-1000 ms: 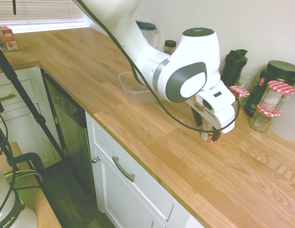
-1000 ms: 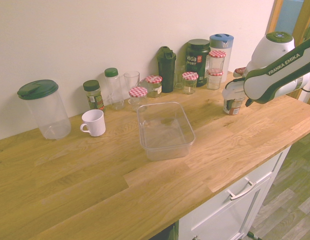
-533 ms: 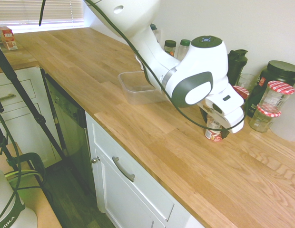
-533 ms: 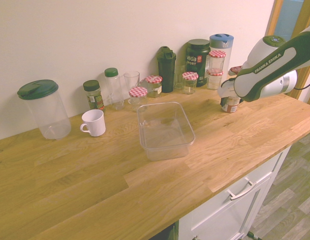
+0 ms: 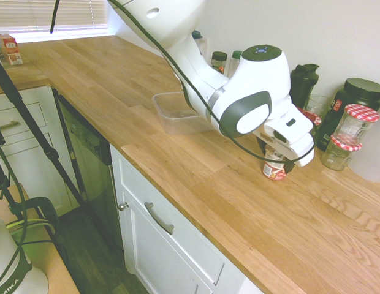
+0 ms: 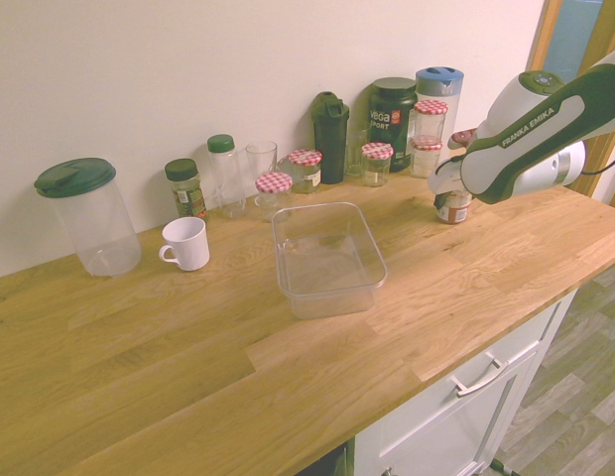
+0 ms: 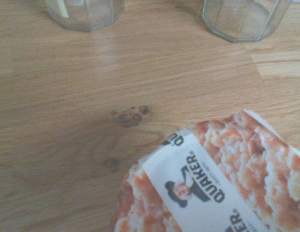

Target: Put the cereal into the container

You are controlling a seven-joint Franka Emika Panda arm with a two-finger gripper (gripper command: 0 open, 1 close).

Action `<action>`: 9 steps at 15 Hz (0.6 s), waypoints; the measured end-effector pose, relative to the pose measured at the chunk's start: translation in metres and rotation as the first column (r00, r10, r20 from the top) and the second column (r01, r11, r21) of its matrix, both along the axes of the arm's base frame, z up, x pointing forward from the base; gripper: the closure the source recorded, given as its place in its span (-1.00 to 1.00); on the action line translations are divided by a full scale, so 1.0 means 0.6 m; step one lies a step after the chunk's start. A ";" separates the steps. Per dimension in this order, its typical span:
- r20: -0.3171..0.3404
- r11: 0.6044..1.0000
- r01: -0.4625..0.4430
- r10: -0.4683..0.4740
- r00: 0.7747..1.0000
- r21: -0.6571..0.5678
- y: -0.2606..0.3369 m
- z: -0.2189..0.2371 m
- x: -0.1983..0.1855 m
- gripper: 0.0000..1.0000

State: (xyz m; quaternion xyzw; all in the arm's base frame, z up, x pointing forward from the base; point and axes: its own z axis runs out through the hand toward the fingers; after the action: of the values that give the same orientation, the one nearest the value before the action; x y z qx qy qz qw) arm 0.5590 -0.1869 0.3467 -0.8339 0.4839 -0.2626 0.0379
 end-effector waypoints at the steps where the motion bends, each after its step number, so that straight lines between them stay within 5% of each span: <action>1: 0.003 1.000 -0.001 0.001 1.000 -0.002 -0.001 0.001 0.000 1.00; 9: 0.108 0.996 -0.067 0.073 0.991 -0.063 0.059 0.071 -0.028 1.00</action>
State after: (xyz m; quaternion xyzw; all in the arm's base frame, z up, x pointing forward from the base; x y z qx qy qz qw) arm 0.5419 -0.1516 0.3894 -0.8354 0.4435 -0.3209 0.0491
